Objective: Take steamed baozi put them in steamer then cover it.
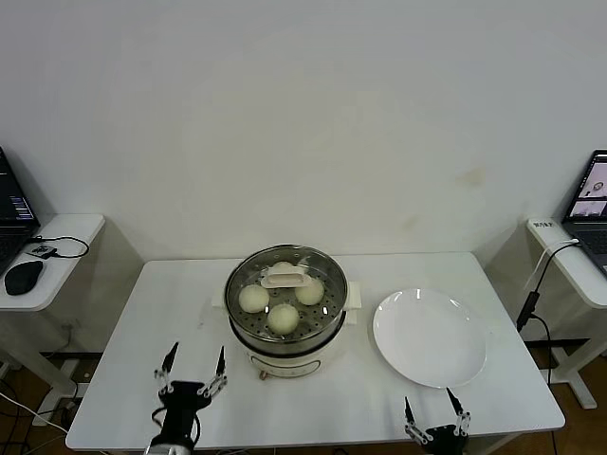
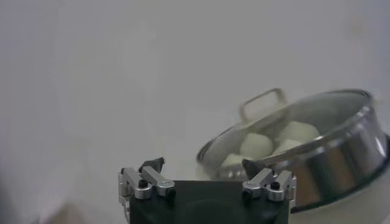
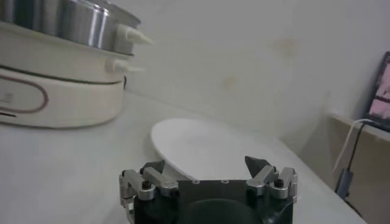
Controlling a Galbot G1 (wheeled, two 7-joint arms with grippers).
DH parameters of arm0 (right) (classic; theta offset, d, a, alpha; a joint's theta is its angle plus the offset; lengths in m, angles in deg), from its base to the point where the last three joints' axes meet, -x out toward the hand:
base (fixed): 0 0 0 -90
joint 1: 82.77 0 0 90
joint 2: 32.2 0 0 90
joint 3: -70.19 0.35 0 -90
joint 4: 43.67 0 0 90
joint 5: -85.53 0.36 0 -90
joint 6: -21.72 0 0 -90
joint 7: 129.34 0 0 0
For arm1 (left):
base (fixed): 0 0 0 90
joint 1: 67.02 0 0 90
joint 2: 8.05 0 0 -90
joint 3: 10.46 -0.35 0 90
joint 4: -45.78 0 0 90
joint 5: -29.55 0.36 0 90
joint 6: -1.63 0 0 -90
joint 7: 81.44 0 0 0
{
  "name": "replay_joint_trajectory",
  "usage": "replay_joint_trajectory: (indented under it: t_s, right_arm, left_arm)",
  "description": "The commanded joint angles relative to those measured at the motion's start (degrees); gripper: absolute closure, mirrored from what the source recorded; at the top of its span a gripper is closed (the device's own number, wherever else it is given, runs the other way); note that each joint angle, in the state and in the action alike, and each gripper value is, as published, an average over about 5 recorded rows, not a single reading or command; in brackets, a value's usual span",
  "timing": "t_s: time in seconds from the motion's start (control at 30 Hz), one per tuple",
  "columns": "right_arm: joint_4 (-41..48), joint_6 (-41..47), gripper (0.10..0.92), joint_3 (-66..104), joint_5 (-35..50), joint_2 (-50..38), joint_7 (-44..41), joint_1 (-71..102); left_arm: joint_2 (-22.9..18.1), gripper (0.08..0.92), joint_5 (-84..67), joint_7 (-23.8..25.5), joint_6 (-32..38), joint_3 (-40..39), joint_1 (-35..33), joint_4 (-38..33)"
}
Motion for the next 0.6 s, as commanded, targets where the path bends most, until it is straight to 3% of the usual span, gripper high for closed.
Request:
replay_joint_trajectory:
  t_s: [0.03,0.6]
  right_arm:
    - [-4.70,2.62,0.203,-1.01,4.88,-2.73,-3.65,2.07]
    - [-6.96,5.13,0.203,-3.49,6.73,-3.65,-5.10,2.03]
  left_arm:
    - [-3.00,0.177,-13.95,-0.15,4.29,2.19,-6.26,0.91]
    - [-3.92,0.177,-8.04,2.38,6.19,3.43,-8.96,1.58]
